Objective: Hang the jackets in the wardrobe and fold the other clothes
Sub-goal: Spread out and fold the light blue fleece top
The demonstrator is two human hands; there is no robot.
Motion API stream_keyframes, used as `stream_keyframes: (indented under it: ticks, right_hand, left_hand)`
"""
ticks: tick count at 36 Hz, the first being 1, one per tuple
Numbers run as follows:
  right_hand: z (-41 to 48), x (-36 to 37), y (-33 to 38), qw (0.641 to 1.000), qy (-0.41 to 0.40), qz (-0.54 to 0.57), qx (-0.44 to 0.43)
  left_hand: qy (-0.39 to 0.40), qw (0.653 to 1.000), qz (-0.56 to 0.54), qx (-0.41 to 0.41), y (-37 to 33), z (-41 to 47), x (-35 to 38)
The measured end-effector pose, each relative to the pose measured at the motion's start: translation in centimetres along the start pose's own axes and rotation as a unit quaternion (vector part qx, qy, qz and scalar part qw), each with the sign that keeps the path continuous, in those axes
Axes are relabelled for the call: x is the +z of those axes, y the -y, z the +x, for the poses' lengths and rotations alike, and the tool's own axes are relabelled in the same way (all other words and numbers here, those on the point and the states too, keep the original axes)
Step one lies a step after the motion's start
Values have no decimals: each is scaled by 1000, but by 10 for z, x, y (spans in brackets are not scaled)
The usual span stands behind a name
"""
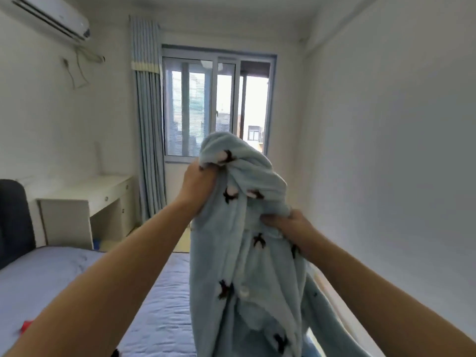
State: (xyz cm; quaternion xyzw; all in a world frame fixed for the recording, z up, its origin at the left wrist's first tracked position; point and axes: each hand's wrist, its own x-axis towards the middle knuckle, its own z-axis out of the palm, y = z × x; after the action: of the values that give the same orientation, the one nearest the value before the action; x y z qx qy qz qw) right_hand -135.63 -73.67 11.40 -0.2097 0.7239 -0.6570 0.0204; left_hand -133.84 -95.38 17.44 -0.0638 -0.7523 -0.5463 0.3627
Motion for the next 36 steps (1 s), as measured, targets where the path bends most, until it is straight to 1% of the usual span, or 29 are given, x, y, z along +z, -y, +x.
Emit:
stream_keyframes:
  ticks: [2, 3, 5, 6, 7, 8, 9, 10, 11, 12, 14, 15, 17, 18, 19, 21, 23, 25, 26, 28, 31, 34, 35, 36]
  right_hand:
    - [-7, -2, 20, 996, -60, 64, -21]
    - [-10, -2, 28, 991, -79, 102, -27]
    - [-16, 1, 43, 982, -102, 157, -32]
    - [-17, 4, 48, 978, -109, 173, -31]
    - [-18, 8, 52, 977, -110, 183, -29]
    - [-18, 13, 54, 976, -110, 186, -30]
    - [-17, 19, 55, 978, -112, 175, -36]
    - [-18, 25, 56, 982, -115, 144, -51]
    - [-19, 30, 56, 984, -117, 113, -68]
    - [-19, 36, 56, 986, -113, 91, -86]
    - [-22, 44, 49, 990, -88, 64, -89]
    - [-27, 44, 42, 993, -61, 47, -84]
    - [-42, 43, 23, 997, -6, -25, -69]
    - [-52, 41, 11, 996, 15, -65, -51]
    - [-63, 40, -1, 996, 28, -81, -34]
    - [-88, 41, -23, 997, 50, -49, -21]
    - [-106, 47, -41, 996, 93, -14, -10]
    - [-116, 55, -56, 993, 114, -22, -7]
    - [-119, 58, -63, 995, 96, -26, -12]
    - [-117, 59, -76, 1000, 20, -12, -9]
    - [-111, 50, -87, 996, -82, 27, -8]
    - [-105, 45, -85, 989, -132, 60, -28]
    - [-103, 45, -85, 987, -142, 74, -27]
    - [-101, 47, -85, 984, -153, 92, -22]
  left_hand:
    - [1, 999, 29, -29, 0, -8, -11]
    - [8, 997, 23, -67, 0, -17, -15]
    - [67, 984, -10, -162, -1, -45, -18]
    - [109, 978, -17, -178, 0, -61, -16]
    - [150, 975, -22, -165, 1, -80, -13]
    - [188, 973, -32, -132, 0, -98, -7]
    - [218, 970, -44, -94, 1, -115, 0]
    - [230, 969, -48, -68, 1, -129, 7]
    - [216, 974, -46, -58, 2, -140, 13]
    - [173, 982, -48, -60, 3, -147, 18]
    - [61, 990, -96, -86, 5, -151, 18]
    - [17, 984, -143, -104, 6, -149, 14]
    - [-37, 958, -244, -149, 11, -143, 7]
    - [-63, 945, -274, -166, 14, -139, 3]
    - [-91, 937, -289, -172, 17, -136, 0]
    - [-131, 934, -293, -159, 21, -130, -2]
    - [-144, 941, -268, -149, 24, -127, 3]
    - [-147, 945, -252, -148, 27, -127, 12]
    - [-137, 945, -254, -151, 29, -128, 16]
    - [-120, 954, -232, -150, 36, -131, 19]
    - [-100, 972, -177, -117, 49, -139, 7]
    - [-45, 988, -135, -60, 66, -147, -10]
    - [-26, 990, -124, -56, 73, -151, -14]
    - [-7, 990, -118, -75, 80, -156, -18]
